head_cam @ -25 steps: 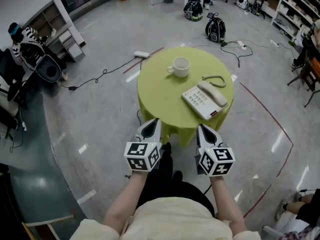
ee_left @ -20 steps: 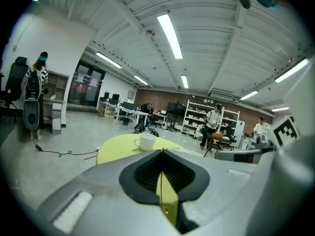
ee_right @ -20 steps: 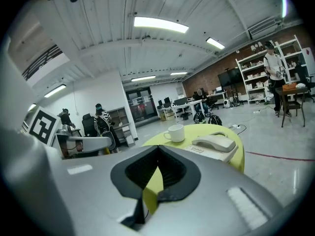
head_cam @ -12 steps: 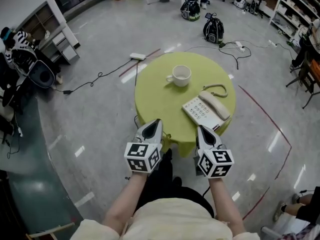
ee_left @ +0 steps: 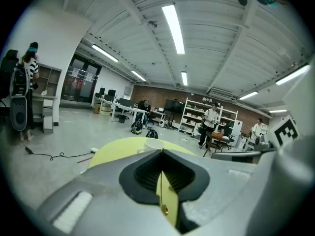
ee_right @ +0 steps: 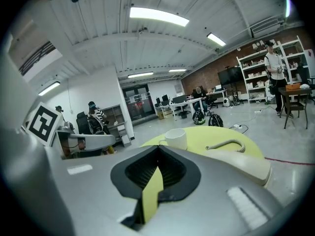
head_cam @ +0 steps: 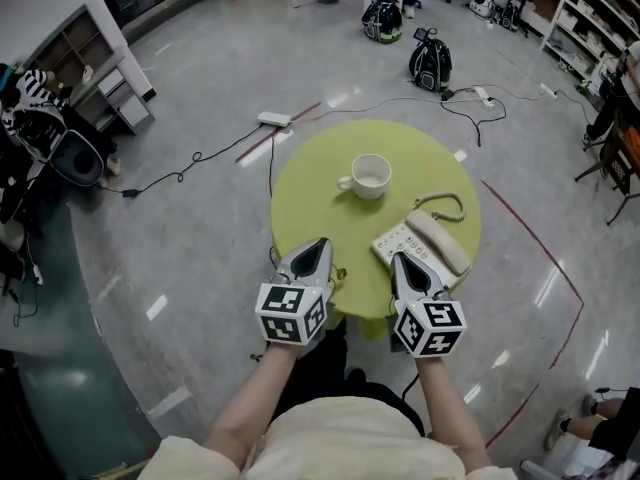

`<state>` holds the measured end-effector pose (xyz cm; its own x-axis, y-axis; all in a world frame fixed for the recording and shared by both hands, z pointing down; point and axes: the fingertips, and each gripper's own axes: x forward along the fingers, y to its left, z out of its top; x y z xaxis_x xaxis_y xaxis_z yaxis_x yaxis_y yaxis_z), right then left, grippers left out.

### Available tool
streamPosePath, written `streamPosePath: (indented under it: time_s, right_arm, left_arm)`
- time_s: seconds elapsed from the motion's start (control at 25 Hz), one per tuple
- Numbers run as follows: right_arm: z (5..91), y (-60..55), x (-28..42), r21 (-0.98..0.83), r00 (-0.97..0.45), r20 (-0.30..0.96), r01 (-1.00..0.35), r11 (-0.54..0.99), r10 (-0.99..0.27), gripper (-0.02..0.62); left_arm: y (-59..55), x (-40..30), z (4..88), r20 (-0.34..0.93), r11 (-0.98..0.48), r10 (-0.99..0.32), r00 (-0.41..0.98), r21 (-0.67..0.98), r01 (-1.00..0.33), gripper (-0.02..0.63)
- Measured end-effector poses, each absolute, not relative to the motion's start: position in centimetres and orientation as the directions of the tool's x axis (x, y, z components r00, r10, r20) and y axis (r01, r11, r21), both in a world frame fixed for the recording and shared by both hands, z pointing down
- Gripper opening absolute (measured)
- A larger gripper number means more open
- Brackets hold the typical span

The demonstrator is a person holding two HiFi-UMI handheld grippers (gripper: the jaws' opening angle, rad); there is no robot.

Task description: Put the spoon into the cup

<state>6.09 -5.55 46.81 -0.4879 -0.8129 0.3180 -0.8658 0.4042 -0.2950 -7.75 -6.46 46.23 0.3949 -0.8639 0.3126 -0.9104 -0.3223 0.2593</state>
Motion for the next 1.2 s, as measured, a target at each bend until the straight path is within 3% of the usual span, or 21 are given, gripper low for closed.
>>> streamPosePath:
  time_s: [1.2]
  right_arm:
    - [47.2,-16.2,4.9,-0.279,-0.377,0.363,-0.917,0.286,-0.852,0.002]
  left_arm:
    - [-21.8,-7.1,42.9,0.277,-0.439,-0.814,0.511,0.282,-0.853,0.005]
